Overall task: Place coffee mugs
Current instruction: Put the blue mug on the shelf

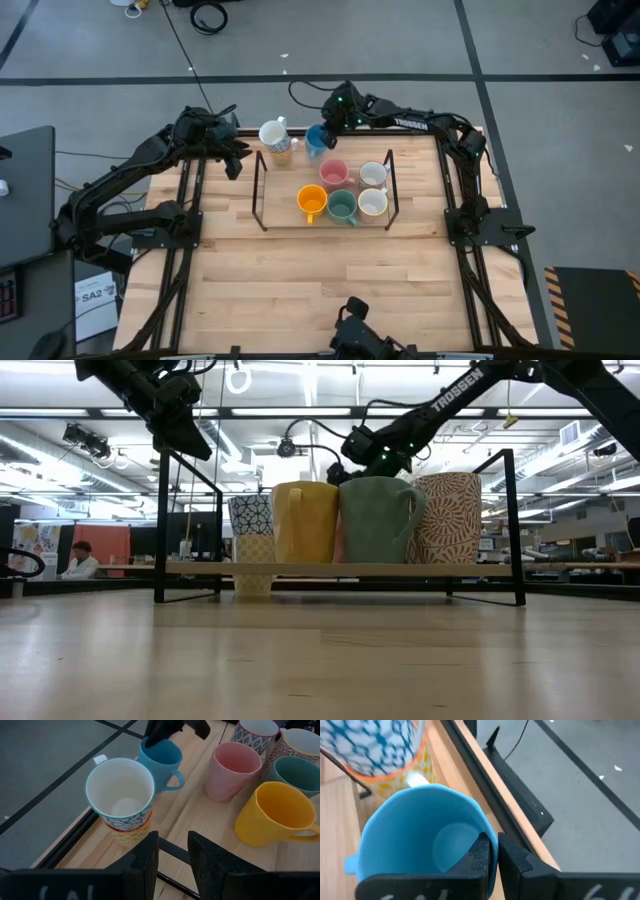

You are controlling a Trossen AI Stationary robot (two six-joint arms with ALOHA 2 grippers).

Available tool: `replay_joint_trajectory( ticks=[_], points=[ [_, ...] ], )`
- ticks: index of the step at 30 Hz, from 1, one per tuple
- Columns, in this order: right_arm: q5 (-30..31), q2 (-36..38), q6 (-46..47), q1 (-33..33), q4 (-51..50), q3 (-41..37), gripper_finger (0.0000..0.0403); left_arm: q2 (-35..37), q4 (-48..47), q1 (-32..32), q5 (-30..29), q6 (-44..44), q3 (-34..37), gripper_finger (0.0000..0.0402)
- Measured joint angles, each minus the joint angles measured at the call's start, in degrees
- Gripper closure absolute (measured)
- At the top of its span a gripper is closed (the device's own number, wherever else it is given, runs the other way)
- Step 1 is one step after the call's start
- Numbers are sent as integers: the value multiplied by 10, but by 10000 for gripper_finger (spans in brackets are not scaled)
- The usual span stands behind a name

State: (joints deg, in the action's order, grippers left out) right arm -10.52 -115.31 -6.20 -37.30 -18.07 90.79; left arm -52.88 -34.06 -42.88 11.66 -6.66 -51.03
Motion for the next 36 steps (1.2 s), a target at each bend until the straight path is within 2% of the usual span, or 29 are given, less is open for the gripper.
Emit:
replay_joint_trajectory(
  ticks=[10, 23, 36],
  points=[
    [-61, 0, 0, 37, -29, 46, 376, 0, 0, 0, 0, 0, 0, 290],
    [-57, 0, -11, 83, -31, 46, 375, 0, 0, 0, 0, 0, 0, 290],
    [-44, 1, -13, 98, -90, 47, 375, 0, 0, 0, 0, 0, 0, 290]
  ],
)
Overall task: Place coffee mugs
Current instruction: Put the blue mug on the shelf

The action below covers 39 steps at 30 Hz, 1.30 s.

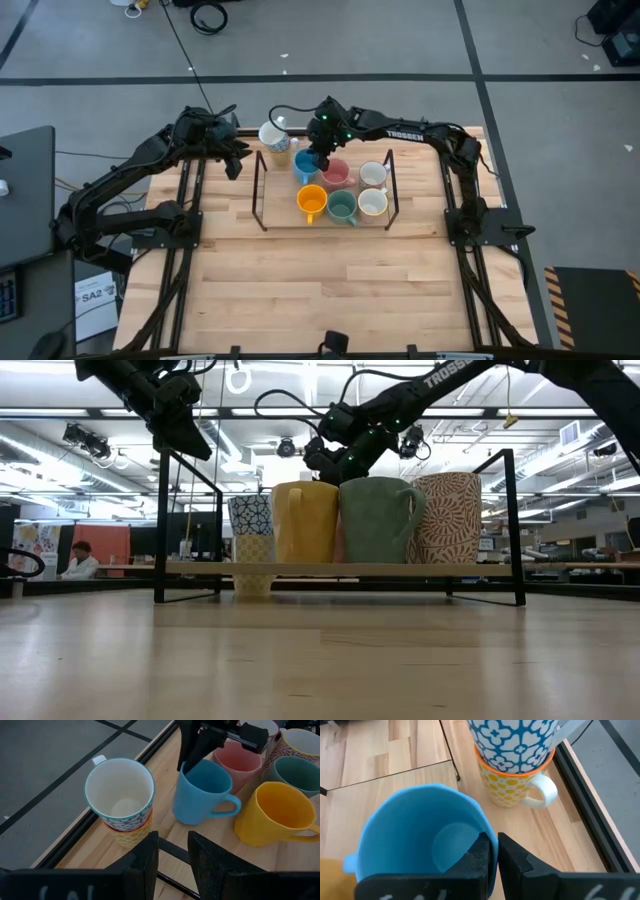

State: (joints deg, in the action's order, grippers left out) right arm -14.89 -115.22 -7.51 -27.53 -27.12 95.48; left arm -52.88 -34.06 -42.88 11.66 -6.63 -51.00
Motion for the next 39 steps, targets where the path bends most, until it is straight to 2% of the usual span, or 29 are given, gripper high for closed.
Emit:
replay_joint_trajectory(
  ticks=[12, 17, 23, 30, 33, 39],
  points=[
    [3, 0, 0, -19, -10, 0, 374, 0, 0, 0, 0, 0, 0, 290],
    [28, 2, 0, -26, -19, 1, 375, 0, 0, 0, 0, 0, 0, 290],
    [16, 2, -2, -30, -18, 3, 374, 0, 0, 0, 0, 0, 0, 290],
    [14, 2, -4, -17, -21, 42, 376, 0, 0, 0, 0, 0, 0, 290],
    [-4, 2, -4, -8, -38, 42, 374, 0, 0, 0, 0, 0, 0, 290],
    [3, 1, -16, 9, -67, 42, 375, 0, 0, 0, 0, 0, 0, 290]
  ],
)
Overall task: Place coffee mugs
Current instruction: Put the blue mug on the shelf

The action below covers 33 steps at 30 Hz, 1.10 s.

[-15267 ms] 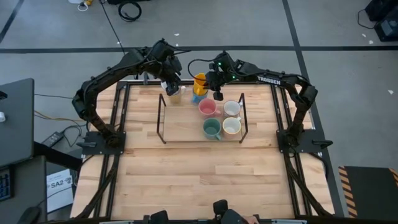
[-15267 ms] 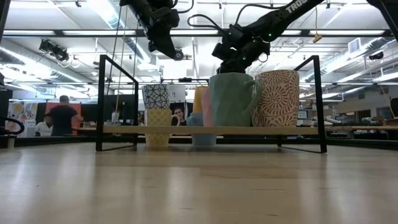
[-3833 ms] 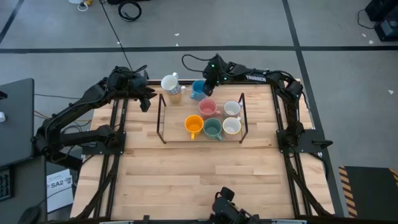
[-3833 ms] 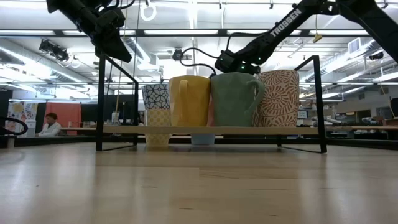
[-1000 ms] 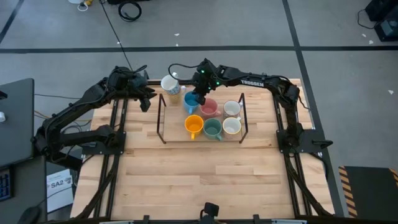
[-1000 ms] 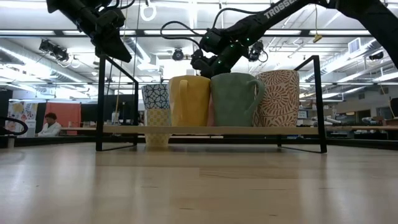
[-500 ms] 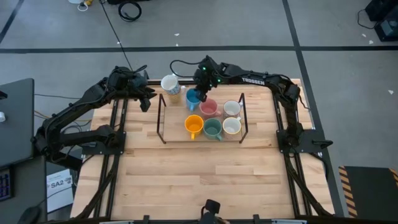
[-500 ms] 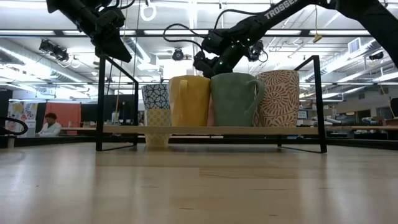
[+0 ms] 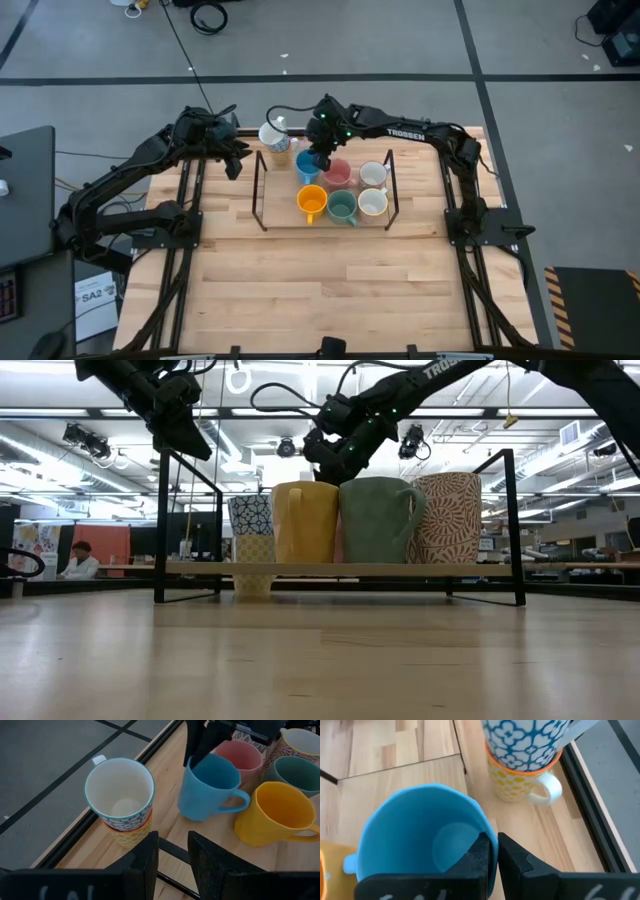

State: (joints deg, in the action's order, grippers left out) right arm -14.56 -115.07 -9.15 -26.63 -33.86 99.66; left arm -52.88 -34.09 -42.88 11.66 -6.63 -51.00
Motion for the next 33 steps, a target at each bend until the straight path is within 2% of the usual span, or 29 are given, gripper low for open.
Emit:
replay_joint_trajectory(
  ticks=[11, 33],
  points=[
    [34, 0, -15, 6, -8, 0, 373, 0, 0, 0, 0, 0, 0, 290],
    [29, -1, -14, 5, -28, 0, 367, 0, 0, 0, 0, 0, 0, 290]
  ],
)
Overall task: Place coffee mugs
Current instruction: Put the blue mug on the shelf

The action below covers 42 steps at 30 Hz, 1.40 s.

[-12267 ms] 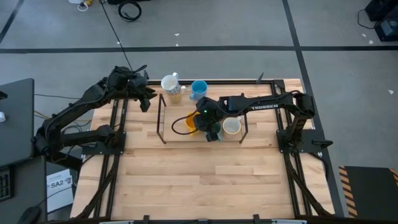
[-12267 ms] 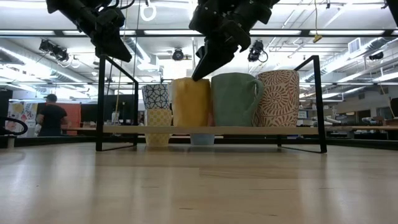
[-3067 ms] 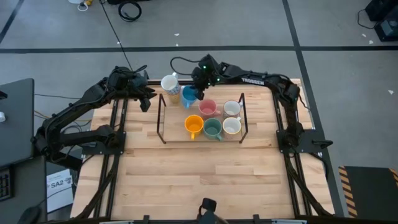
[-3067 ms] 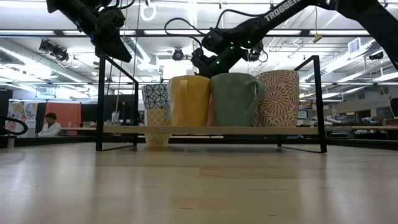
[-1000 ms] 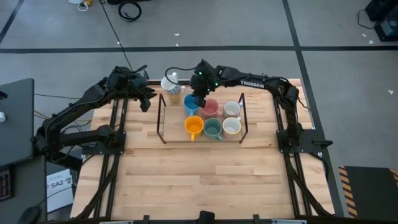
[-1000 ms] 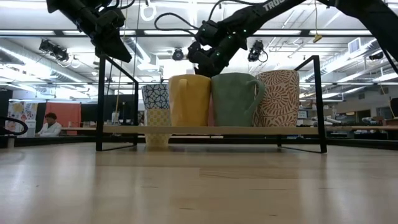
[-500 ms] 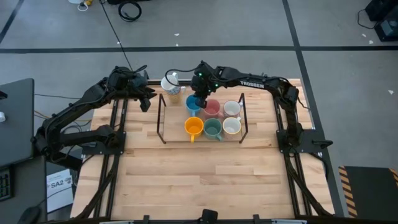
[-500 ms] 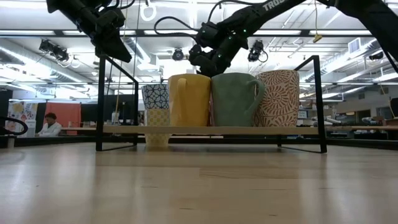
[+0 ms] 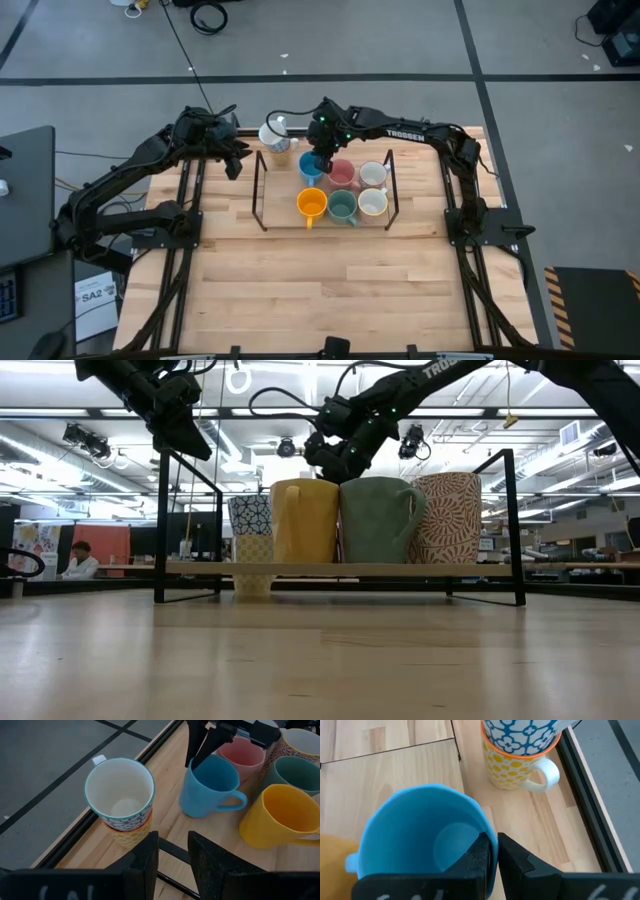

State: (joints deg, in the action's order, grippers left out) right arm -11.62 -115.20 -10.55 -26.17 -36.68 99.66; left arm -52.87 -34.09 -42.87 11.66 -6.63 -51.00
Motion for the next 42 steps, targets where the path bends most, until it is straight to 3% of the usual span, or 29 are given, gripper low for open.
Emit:
replay_joint_trajectory(
  ticks=[31, 42],
  points=[
    [-35, 0, 1, 1, -3, -21, 296, 0, 0, 0, 0, 0, 0, 290],
    [-35, 0, 1, 2, 12, -22, 290, 0, 0, 0, 0, 0, 0, 290]
  ],
)
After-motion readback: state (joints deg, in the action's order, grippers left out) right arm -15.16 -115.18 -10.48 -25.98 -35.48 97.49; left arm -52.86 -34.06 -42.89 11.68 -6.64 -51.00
